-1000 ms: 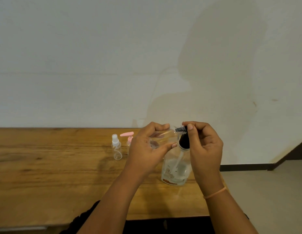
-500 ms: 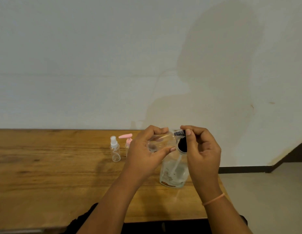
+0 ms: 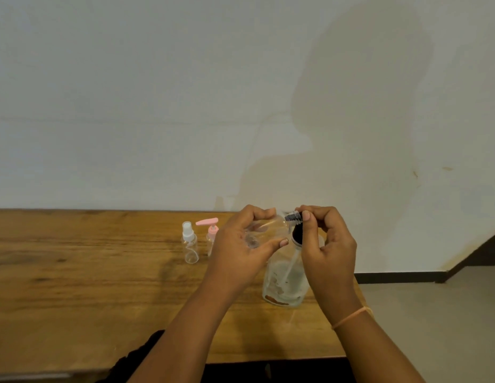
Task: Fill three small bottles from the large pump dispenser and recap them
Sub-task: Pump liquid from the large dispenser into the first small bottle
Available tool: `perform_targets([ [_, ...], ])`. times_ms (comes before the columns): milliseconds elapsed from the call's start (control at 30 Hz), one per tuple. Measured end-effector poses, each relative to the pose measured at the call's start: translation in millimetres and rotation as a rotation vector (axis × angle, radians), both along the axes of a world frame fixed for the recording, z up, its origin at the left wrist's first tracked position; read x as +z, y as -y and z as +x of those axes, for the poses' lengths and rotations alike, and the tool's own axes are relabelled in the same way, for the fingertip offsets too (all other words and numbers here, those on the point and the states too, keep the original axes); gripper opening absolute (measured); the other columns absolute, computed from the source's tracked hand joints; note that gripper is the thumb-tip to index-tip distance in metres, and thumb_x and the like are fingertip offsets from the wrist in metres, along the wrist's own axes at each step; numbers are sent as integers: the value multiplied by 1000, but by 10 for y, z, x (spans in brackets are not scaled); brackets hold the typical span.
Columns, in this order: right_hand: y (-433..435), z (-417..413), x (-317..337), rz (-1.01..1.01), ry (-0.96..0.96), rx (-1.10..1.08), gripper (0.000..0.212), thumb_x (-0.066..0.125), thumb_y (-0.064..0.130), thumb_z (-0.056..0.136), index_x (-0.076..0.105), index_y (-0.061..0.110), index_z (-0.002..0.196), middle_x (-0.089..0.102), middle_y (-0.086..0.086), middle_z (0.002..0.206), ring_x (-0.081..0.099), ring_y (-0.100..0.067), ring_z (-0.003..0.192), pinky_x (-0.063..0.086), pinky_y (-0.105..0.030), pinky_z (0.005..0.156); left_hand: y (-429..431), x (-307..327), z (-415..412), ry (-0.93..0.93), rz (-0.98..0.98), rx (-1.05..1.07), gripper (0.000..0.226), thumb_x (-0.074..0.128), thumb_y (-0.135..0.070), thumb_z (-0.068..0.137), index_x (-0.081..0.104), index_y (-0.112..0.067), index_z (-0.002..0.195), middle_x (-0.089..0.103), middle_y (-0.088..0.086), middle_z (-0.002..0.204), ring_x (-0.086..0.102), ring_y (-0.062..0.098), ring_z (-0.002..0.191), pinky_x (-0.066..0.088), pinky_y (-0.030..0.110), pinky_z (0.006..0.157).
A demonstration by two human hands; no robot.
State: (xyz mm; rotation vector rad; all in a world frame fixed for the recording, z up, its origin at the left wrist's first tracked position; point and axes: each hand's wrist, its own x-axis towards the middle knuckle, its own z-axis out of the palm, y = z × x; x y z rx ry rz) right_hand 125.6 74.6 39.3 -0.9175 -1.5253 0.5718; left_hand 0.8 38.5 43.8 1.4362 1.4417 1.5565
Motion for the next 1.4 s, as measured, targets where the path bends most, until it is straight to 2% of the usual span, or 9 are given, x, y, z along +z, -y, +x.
perform_targets([
  [100,9,12,96,16,6,-11,12,49,19,90,60,23,94,64,12,93,62,-3,92,48,-11,77,-24,60,-3,-1,21,-9,38,83,-19,67,58,-40,86,63,-30,102,58,-9,102,47,5,72],
  [233,-89,64,233,182,265,-112,14,51,12,89,64,9,93,59,7,100,58,-7,91,47,-15,80,-72,118,-15,-16,49,2,38,82,-20,67,57,-41,86,62,-30,101,56,-12,103,45,3,76],
  [367,-38,41,132,219,230,-131,18,51,10,90,64,3,100,59,6,99,57,-4,96,44,-6,84,-61,129,-43,-34,38,-1,38,83,-21,67,57,-41,87,61,-31,101,57,-11,101,45,3,73],
  [567,-40,14,-31,211,237,-118,20,48,12,93,62,1,103,58,4,105,54,-2,100,41,-4,88,-20,67,-50,-54,-6,11,37,82,-19,68,56,-37,87,59,-32,100,52,-22,96,41,-1,72],
  [833,-46,35,110,273,303,-158,20,49,12,91,65,4,100,57,7,103,50,1,99,38,-4,90,-40,115,-56,-50,28,19,37,83,-22,67,57,-39,87,61,-30,101,55,-13,104,44,2,77],
  [1000,-68,8,69,194,76,-65,14,51,11,91,61,13,101,61,9,98,58,1,97,45,-9,84,-71,127,-58,-9,22,-7,39,83,-17,67,55,-38,85,62,-26,104,58,-6,103,49,8,78],
  [1100,-87,7,-41,196,108,-53,18,46,16,92,60,9,101,59,5,100,55,5,100,45,-9,85,-46,80,-59,6,-5,-23,37,82,-15,68,56,-36,84,62,-26,105,58,-7,104,48,7,78],
  [1233,-56,26,-38,189,115,-57,14,51,7,90,60,13,100,58,12,100,55,8,101,43,-8,85,-19,71,-57,-6,-11,-13,37,82,-17,68,57,-36,85,62,-28,103,58,-8,103,47,5,77],
  [1400,31,-44,141,-37,-218,27,11,55,13,93,64,19,93,67,2,95,64,-14,94,51,-18,80,-21,138,-38,-24,36,-19,37,83,-18,67,58,-36,88,64,-26,103,58,-9,102,48,6,76],
])
